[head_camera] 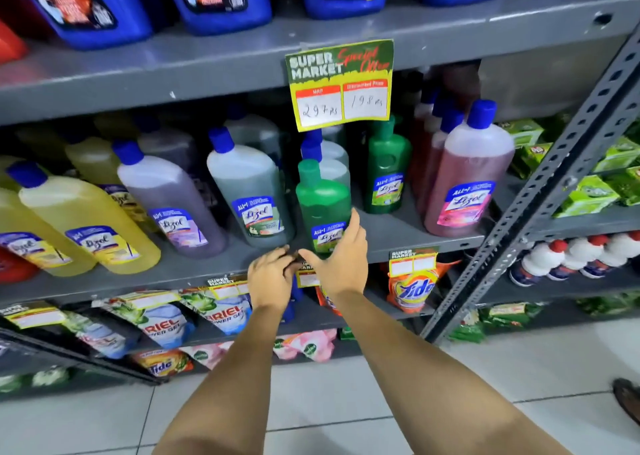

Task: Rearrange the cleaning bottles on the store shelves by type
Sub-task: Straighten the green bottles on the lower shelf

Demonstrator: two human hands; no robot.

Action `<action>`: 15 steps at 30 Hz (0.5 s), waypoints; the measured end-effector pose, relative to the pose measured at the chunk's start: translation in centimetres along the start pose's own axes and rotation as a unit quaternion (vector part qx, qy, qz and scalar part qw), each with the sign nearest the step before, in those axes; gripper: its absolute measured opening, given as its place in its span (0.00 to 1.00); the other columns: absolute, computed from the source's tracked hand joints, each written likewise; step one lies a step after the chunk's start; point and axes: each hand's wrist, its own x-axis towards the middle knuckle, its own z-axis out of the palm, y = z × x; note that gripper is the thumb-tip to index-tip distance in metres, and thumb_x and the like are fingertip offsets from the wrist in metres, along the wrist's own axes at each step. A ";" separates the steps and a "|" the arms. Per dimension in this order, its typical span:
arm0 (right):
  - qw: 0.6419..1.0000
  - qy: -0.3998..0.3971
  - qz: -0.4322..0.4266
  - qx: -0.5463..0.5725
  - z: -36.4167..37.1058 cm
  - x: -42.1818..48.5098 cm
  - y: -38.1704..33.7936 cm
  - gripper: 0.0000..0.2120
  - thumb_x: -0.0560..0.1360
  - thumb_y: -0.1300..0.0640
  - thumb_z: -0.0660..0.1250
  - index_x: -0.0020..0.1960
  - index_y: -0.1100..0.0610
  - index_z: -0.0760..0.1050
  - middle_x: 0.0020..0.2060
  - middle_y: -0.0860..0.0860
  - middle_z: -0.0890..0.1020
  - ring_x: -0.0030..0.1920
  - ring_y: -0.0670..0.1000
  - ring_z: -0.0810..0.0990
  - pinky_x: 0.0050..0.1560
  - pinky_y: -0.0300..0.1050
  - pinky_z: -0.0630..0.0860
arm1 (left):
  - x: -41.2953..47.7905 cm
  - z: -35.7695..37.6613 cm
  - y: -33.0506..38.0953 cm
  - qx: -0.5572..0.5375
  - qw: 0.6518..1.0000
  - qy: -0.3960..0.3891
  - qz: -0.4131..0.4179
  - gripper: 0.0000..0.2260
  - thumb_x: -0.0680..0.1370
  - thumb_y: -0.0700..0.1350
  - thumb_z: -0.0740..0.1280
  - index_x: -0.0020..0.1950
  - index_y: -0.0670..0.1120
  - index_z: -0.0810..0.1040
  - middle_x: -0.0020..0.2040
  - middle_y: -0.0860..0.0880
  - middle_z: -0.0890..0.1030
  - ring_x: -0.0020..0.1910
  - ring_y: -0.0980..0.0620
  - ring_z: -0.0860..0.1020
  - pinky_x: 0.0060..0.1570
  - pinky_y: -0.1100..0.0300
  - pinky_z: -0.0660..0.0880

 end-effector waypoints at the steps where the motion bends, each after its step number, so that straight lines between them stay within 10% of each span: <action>1: 1.000 0.003 0.010 -0.002 0.3 0.1 -0.2 0.56 0.62 0.41 0.79 0.77 0.54 0.49 0.65 0.54 0.70 0.65 0.58 0.71 0.59 0.55 0.74 | 0.0 0.1 -0.1 -0.005 1.000 0.004 -0.003 0.12 0.72 0.49 0.66 0.49 0.47 0.86 0.54 0.47 0.84 0.52 0.44 0.81 0.55 0.48 0.76; 15: 0.998 0.028 0.050 0.020 -2.8 2.3 2.8 0.47 0.65 0.48 0.79 0.74 0.56 0.56 0.63 0.54 0.73 0.62 0.57 0.76 0.55 0.53 0.77 | 0.2 0.5 -0.2 -0.138 0.989 0.035 -0.046 0.09 0.70 0.44 0.76 0.50 0.47 0.85 0.54 0.49 0.84 0.54 0.47 0.78 0.60 0.51 0.69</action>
